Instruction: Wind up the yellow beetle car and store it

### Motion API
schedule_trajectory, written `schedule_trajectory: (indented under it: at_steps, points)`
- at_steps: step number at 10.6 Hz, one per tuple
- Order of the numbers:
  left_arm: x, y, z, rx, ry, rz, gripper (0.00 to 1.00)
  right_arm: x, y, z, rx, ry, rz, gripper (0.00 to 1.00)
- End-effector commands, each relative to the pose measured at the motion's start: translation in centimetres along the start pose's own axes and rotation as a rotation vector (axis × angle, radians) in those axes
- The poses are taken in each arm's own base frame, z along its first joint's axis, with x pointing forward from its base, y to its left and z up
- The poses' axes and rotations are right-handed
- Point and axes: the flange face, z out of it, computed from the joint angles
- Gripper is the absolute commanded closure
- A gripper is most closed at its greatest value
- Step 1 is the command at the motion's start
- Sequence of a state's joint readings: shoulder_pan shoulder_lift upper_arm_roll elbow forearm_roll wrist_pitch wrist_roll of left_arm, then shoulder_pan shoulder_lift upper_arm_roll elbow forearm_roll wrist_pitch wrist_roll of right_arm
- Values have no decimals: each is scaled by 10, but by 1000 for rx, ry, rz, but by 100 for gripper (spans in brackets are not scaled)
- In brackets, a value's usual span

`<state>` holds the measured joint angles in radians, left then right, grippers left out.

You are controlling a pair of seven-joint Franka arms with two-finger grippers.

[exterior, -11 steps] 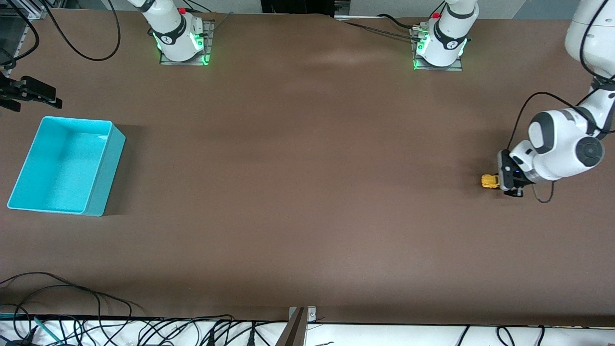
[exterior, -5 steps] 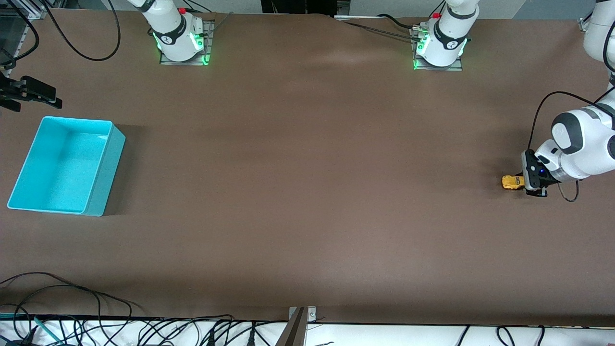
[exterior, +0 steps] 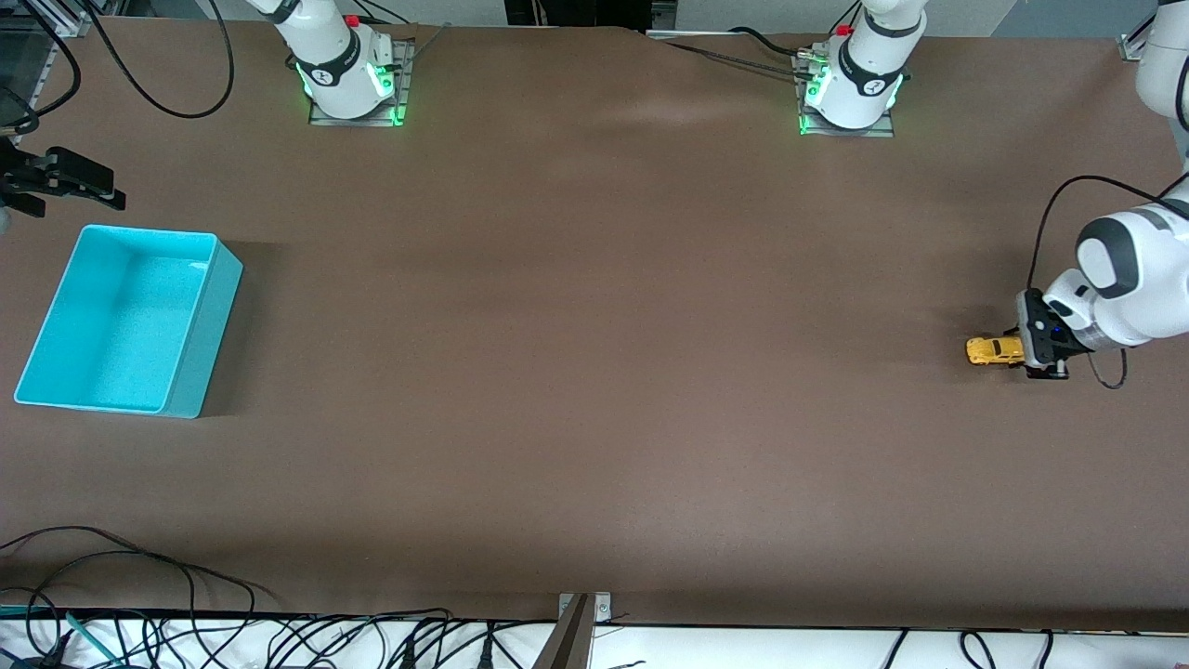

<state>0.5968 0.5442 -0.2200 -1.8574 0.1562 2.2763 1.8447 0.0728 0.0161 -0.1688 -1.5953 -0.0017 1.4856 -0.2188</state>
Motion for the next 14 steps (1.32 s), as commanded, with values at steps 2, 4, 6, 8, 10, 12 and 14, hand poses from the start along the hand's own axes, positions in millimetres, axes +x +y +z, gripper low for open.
schedule_trajectory:
  at_steps: [2, 4, 6, 8, 10, 12, 14]
  points:
    - [33, -27, -139, -126, 3, -30, 0, 2, -22, -8, 11, 4, 0, 0]
    - [57, -27, -175, -110, -11, -85, 0, 3, -29, -9, 10, 3, 28, 0]
    - [81, -34, -196, -71, -12, -94, 0, 2, -26, -9, 2, 3, 23, 0]
    - [94, -32, -209, -62, -18, -129, 0, 4, -25, -6, -5, -5, 19, 0]
    - [110, -32, -212, -82, -15, -137, 0, 5, -25, -5, -5, -5, 20, 0]
    - [111, -31, -211, -89, -15, -143, 0, 5, -26, -5, -6, -4, 19, 0]
    - [111, -31, -213, -88, -15, -145, 0, 5, -27, -6, -7, -3, 18, 0]
